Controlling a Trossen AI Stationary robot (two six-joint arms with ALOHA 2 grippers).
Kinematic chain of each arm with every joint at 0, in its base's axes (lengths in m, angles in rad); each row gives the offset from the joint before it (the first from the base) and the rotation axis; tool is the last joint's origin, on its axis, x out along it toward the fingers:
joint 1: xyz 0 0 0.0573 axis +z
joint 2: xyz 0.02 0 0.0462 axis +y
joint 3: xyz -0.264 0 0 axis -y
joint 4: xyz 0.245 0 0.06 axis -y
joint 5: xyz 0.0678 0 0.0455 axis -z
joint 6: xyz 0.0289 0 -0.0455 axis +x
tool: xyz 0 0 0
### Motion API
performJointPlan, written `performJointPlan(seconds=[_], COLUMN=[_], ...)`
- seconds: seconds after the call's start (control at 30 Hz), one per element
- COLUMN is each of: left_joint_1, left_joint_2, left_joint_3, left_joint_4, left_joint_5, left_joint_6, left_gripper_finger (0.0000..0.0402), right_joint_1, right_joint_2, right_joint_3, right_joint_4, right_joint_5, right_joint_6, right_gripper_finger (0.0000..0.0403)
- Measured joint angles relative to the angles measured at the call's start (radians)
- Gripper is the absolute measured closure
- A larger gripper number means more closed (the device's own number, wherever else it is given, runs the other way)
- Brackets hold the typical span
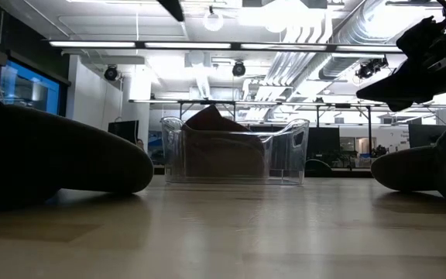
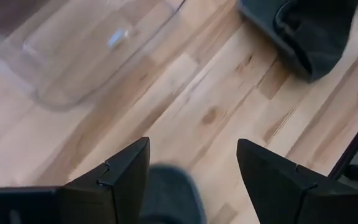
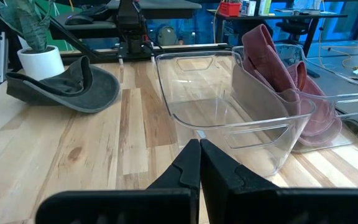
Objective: Pick & Place hat
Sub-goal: Put the black cap into the bottom transparent bin
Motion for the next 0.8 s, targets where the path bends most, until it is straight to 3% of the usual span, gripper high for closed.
performJointPlan(seconds=[0.27, 0.6, 0.8], left_joint_1=[-0.127, -0.273, -0.310], left_joint_2=[-0.021, -0.016, 0.058], left_joint_3=[-0.002, -0.064, -0.084], left_joint_4=[-0.108, -0.142, -0.116], left_joint_5=[0.005, 0.027, 0.069], left_joint_6=[-0.251, -0.369, -0.470], left_gripper_finger=[0.0168, 0.0168, 0.0168], right_joint_1=[0.000, 0.000, 0.000], right_joint_2=[0.000, 0.000, 0.000], right_joint_3=[0.000, 0.000, 0.000], right_joint_4=[0.000, 0.000, 0.000], right_joint_5=[0.000, 0.000, 0.000], right_joint_6=[0.000, 0.000, 0.000], right_gripper_finger=[0.0402, 0.0402, 0.0402])
